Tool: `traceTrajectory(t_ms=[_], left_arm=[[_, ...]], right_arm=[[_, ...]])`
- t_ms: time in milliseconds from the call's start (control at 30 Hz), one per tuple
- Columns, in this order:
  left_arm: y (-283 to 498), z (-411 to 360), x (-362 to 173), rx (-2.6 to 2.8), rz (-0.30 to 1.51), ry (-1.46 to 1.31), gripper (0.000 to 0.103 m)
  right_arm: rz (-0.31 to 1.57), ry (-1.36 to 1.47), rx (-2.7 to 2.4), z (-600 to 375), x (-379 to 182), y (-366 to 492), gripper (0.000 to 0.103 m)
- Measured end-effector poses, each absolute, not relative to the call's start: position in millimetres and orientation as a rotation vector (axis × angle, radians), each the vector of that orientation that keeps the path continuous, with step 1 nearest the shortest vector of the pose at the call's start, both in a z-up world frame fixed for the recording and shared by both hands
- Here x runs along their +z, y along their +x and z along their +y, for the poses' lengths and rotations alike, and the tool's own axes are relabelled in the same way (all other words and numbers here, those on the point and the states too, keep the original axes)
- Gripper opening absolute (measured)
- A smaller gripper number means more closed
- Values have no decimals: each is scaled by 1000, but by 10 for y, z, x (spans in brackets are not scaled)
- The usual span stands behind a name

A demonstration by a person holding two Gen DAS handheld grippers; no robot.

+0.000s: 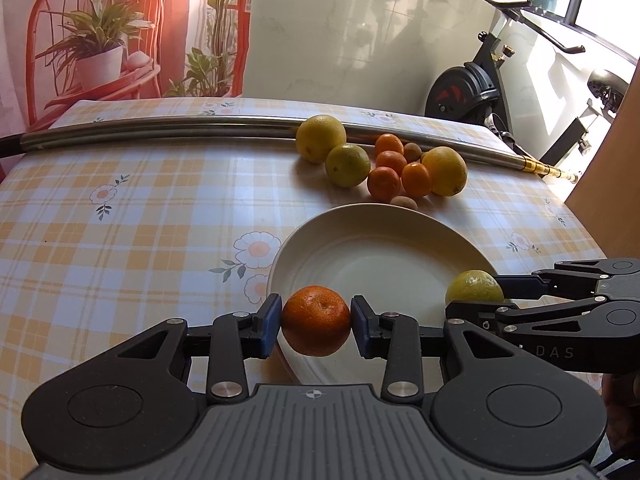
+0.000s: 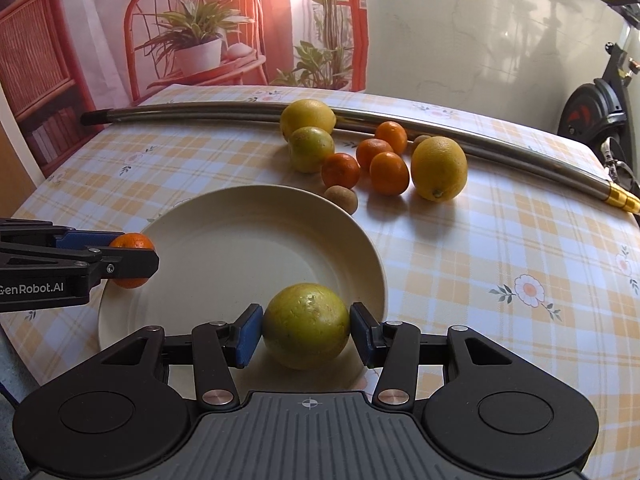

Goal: Organize fruits
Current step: 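Carry the tangerine and green-yellow citrus over the white plate with both grippers, then open the right gripper onto the plate while the left gripper releases the tangerine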

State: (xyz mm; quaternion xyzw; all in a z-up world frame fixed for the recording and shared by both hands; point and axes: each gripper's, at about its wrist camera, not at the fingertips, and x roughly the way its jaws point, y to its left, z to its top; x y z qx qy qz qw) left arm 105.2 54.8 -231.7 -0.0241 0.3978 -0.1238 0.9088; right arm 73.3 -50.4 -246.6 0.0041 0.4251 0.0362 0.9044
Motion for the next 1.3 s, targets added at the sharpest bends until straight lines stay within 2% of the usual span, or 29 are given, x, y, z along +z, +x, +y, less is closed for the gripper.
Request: traceTrajectory(t_ms=[233,367,600,667,1300], left_arm=[[1041,536,-2335,-263,831,-48,40],[1044,532,-2337,-263,835,-47,40],[1047,526,-2347,-265,840,-40,40],[1053,518,-2352,-266,843,-37,40],[1062,498,-2371,-264,845,-29,40]], right_arm=[[880,68,92,-551,-2461,717,52],[865,84,95,-563,-2439,690,52],[855,89,115,-546,-2422,690,51],[869,83,118,-530,-2453,693,43],[868,-13,50,-513,-2437,651,44]])
